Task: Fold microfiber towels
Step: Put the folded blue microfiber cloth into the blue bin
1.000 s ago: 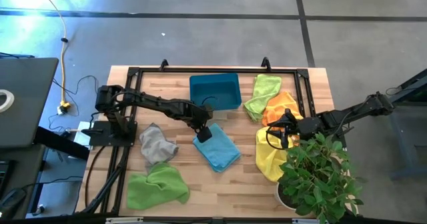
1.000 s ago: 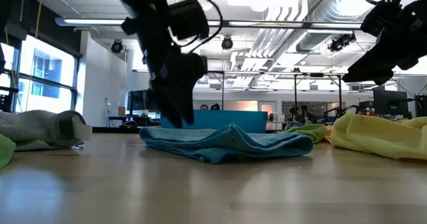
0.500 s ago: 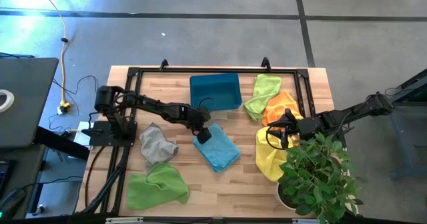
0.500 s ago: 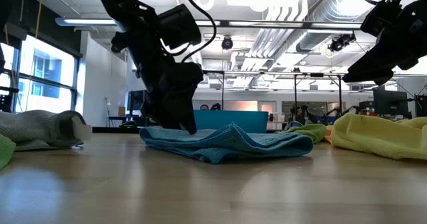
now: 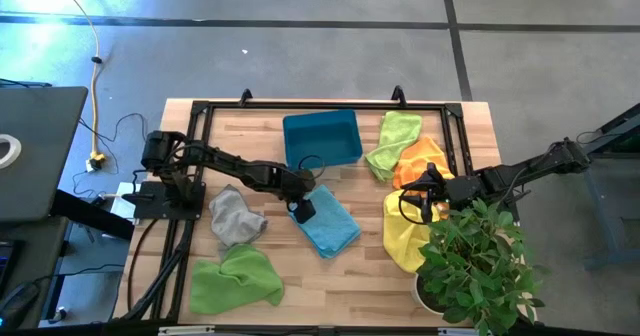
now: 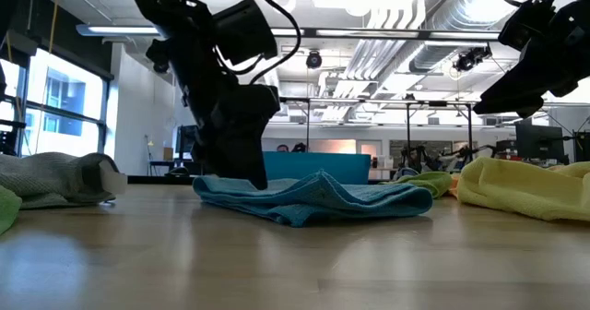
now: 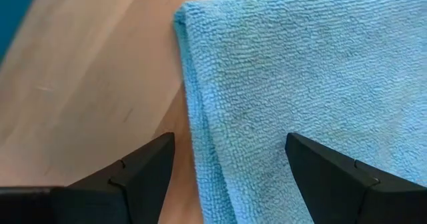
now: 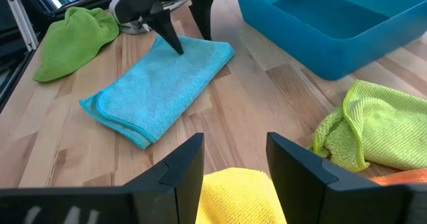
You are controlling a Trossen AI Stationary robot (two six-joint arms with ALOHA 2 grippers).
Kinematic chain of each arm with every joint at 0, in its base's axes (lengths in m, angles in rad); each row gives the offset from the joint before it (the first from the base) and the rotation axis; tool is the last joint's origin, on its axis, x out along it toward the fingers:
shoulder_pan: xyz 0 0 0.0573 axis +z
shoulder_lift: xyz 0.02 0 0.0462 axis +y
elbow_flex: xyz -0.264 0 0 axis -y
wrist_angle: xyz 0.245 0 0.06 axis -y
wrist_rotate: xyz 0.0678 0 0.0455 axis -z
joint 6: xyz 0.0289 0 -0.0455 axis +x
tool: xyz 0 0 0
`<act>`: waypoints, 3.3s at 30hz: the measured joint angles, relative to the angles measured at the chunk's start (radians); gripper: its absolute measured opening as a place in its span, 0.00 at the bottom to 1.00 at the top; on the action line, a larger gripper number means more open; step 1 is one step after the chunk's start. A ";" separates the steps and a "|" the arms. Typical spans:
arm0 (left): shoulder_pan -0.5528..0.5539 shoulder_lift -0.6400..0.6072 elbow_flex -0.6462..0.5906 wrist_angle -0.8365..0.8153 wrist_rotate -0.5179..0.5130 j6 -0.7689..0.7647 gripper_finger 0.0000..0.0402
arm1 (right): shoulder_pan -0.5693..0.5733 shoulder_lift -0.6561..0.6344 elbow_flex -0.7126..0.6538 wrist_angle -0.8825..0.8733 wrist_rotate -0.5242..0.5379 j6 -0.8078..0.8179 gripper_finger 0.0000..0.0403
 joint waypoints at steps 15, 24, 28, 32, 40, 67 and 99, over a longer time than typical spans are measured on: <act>-0.055 0.039 0.003 0.020 -0.104 0.025 0.51 | 0.000 0.000 0.000 0.000 0.000 0.000 0.38; -0.062 0.043 0.001 0.054 -0.138 0.026 0.15 | 0.000 0.000 0.000 0.000 0.000 0.000 0.38; -0.062 0.046 0.015 0.054 -0.113 0.026 0.03 | 0.000 0.000 0.000 0.000 0.000 0.000 0.38; -0.062 0.046 0.055 0.047 -0.108 0.026 0.03 | 0.000 0.000 0.000 0.000 0.000 0.000 0.38; -0.037 0.041 0.222 0.051 -0.130 0.081 0.01 | 0.000 0.000 0.000 0.000 0.000 0.000 0.38; 0.321 0.136 0.479 0.120 -0.298 -0.283 0.03 | 0.000 0.000 0.000 -0.006 0.000 0.000 0.38; 0.274 0.147 0.479 -0.511 -0.451 -0.726 0.05 | 0.000 0.000 0.000 -0.006 0.000 0.000 0.38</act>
